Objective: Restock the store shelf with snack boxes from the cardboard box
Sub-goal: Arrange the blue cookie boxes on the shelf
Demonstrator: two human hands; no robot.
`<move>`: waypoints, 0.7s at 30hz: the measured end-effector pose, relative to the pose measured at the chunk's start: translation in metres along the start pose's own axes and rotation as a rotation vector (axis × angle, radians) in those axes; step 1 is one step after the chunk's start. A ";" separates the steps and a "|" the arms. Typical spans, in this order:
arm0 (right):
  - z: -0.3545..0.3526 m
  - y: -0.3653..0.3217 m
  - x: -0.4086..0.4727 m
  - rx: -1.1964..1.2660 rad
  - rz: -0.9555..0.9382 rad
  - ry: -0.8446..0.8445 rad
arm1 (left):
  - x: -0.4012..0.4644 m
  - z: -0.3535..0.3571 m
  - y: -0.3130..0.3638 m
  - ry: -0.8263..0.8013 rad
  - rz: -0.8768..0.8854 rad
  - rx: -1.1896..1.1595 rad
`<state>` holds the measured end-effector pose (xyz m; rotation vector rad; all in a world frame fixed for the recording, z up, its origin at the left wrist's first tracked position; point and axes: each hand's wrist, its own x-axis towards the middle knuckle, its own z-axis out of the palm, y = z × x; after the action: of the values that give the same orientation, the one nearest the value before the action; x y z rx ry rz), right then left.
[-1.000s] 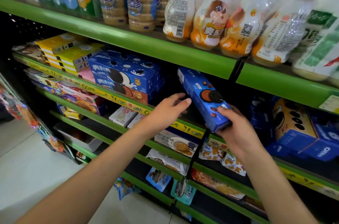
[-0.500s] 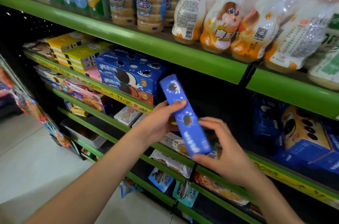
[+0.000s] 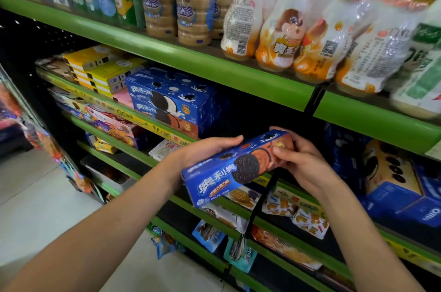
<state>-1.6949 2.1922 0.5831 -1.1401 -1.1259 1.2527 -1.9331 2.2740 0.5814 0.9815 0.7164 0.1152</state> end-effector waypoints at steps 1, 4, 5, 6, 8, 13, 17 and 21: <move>-0.003 0.002 -0.001 0.038 -0.023 0.043 | -0.003 -0.005 -0.002 0.011 0.064 -0.056; -0.013 0.007 -0.006 0.093 -0.102 0.224 | -0.016 -0.021 -0.011 0.066 0.291 -0.280; -0.017 0.010 -0.008 0.057 -0.113 0.277 | -0.021 -0.023 -0.016 0.099 0.357 -0.298; -0.020 0.013 -0.009 0.010 -0.108 0.316 | -0.023 -0.024 -0.022 0.149 0.413 -0.280; -0.025 0.019 -0.013 -0.110 -0.075 0.348 | -0.024 -0.021 -0.032 0.248 0.488 -0.188; -0.031 0.030 -0.015 -0.262 -0.003 0.368 | -0.022 -0.010 -0.037 0.376 0.563 0.045; -0.033 0.032 -0.018 -0.266 0.035 0.291 | -0.013 -0.015 -0.038 0.405 0.597 0.126; -0.032 0.032 -0.018 -0.263 0.057 0.282 | -0.003 -0.020 -0.042 0.420 0.598 0.137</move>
<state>-1.6667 2.1741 0.5483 -1.5040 -1.0692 0.9666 -1.9565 2.2632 0.5431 1.2994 0.7975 0.8225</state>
